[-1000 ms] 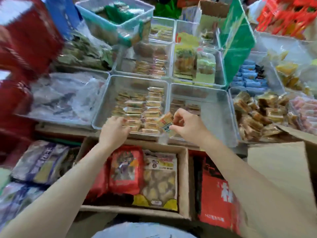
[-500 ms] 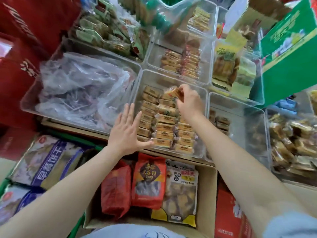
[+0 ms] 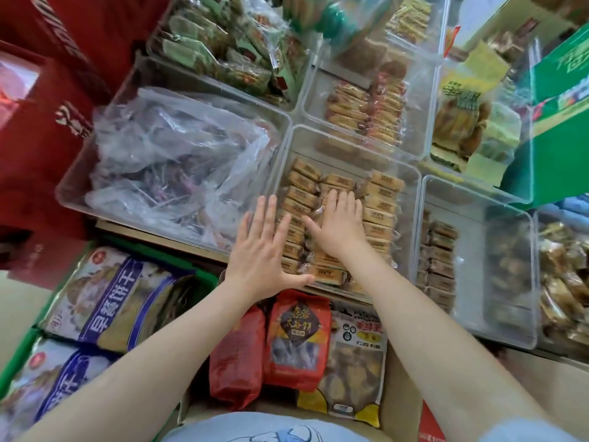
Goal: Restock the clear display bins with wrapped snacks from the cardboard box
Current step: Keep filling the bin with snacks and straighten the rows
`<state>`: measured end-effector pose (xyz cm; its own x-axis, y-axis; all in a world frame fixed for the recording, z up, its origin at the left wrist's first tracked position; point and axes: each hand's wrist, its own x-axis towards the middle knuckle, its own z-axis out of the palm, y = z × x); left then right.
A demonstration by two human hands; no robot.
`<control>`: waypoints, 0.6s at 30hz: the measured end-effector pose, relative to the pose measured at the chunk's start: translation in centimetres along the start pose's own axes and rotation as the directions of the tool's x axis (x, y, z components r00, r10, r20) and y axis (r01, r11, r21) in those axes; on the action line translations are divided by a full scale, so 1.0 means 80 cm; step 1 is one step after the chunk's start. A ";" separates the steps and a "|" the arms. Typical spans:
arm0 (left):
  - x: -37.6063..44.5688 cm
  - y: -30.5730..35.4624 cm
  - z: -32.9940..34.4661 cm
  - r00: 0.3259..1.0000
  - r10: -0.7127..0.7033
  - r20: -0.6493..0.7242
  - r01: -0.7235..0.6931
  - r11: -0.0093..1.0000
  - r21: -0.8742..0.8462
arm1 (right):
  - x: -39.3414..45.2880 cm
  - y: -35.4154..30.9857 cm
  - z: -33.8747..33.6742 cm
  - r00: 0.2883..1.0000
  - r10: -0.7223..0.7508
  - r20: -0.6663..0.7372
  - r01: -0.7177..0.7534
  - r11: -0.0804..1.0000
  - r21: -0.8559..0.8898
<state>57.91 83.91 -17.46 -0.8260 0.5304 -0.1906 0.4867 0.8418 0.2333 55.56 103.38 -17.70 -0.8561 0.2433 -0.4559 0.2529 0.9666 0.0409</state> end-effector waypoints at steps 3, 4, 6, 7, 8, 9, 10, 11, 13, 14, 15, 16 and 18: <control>0.000 0.001 0.003 0.999 0.005 -0.031 -0.005 1.000 0.003 | -0.013 0.000 0.034 0.990 0.006 -0.141 0.014 0.990 0.141; 0.000 0.000 0.004 0.999 0.006 -0.035 -0.005 1.000 0.010 | -0.014 0.000 0.040 0.984 0.010 -0.176 0.017 0.988 0.151; 0.000 0.000 0.006 0.999 0.003 -0.035 -0.002 1.000 0.021 | -0.008 -0.003 0.044 0.980 0.018 -0.199 0.012 0.988 0.152; 0.000 0.000 0.006 0.999 0.004 -0.032 -0.003 1.000 0.024 | -0.005 -0.004 0.044 0.982 0.025 -0.187 0.003 0.989 0.148; 0.000 0.001 0.006 1.000 0.006 -0.027 -0.005 1.000 0.027 | -0.004 -0.005 0.043 0.985 0.032 -0.169 -0.008 0.990 0.141; 0.000 0.001 0.006 1.000 0.003 -0.020 -0.003 1.000 0.030 | -0.006 -0.005 0.042 0.987 0.031 -0.155 -0.009 0.990 0.138; 0.000 0.001 0.006 1.000 -0.003 -0.013 0.003 0.999 0.035 | -0.010 -0.004 0.041 0.989 0.022 -0.143 -0.002 0.990 0.140; 0.001 0.001 0.006 1.000 -0.007 -0.009 0.008 0.999 0.040 | -0.017 -0.005 0.041 0.991 0.009 -0.134 0.011 0.989 0.146; 0.002 0.001 0.005 1.000 -0.013 -0.004 0.013 0.999 0.035 | -0.036 -0.007 0.042 0.994 -0.030 -0.109 0.046 0.988 0.148; 0.001 0.001 0.003 1.000 -0.015 0.003 0.015 0.999 0.030 | -0.048 -0.008 0.041 0.995 -0.047 -0.091 0.061 0.986 0.155; 0.000 0.002 0.002 1.000 -0.020 0.008 0.020 1.000 0.020 | -0.058 -0.006 0.039 0.995 -0.060 -0.078 0.074 0.980 0.184; 0.000 0.002 0.001 1.000 -0.028 0.012 0.028 1.000 0.008 | -0.066 -0.003 0.034 0.995 -0.069 -0.073 0.084 0.968 0.236; 0.000 0.003 -0.003 0.998 -0.041 0.041 0.041 0.999 -0.002 | -0.082 0.008 0.018 0.994 -0.091 -0.066 0.109 0.924 0.366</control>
<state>57.95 84.11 -17.18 -0.8328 0.4993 -0.2389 0.4519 0.8626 0.2274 62.03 102.25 -15.98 -0.9034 0.1587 -0.3983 0.3051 0.8906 -0.3373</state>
